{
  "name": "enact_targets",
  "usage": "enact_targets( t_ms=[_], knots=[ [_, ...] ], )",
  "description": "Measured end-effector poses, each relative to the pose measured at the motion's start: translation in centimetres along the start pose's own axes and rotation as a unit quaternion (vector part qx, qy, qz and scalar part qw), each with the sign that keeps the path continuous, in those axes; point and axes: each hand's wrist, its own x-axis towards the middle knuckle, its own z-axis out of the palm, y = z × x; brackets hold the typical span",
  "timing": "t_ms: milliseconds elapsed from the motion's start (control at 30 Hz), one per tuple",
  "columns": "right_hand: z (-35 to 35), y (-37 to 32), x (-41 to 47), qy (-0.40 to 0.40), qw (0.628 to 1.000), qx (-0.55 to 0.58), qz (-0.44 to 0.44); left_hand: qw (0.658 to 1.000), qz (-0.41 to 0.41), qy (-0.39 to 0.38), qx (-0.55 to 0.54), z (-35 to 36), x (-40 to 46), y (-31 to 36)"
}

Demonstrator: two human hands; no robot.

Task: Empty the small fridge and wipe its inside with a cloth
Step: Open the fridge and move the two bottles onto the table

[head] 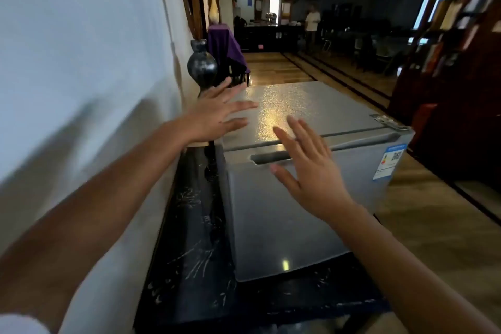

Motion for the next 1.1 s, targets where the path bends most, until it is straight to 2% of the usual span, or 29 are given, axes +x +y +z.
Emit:
enact_targets(
  t_ms=[100, 200, 467, 700, 833, 933, 1000, 1100],
  knots=[
    [2.6, -1.1, 1.1, -0.045, 0.998, -0.046, -0.011, 0.990, -0.020, -0.136, -0.041, 1.4, 1.2, -0.1],
    [4.6, -0.7, 0.9, -0.047, 0.994, -0.091, -0.028, 0.975, -0.048, -0.182, -0.118, 3.4, 1.0, -1.0],
    [4.7, -0.4, 1.2, -0.006, 0.997, -0.070, -0.035, 0.974, -0.062, -0.153, -0.157, 4.3, 0.6, -1.7],
    [1.4, 0.0, -2.2, -0.009, 0.997, 0.062, -0.051, 0.975, -0.054, -0.152, -0.154, 4.3, 0.6, -1.9],
    [-2.9, -0.8, -5.4, -0.039, 0.990, 0.134, -0.012, 0.973, -0.050, -0.162, -0.153, 4.0, 0.9, -2.1],
    [-5.7, -1.9, -8.1, -0.030, 0.992, 0.119, 0.022, 0.982, -0.041, -0.147, -0.110, 3.3, 1.8, -1.3],
    [-7.6, -2.0, -9.7, -0.090, 0.993, 0.064, 0.043, 0.988, -0.026, -0.135, -0.070, 2.8, 2.3, 0.1],
    [-10.9, -1.7, -11.7, -0.199, 0.975, 0.030, 0.089, 0.991, -0.005, -0.126, -0.054, 3.1, 2.2, 2.4]
  ],
)
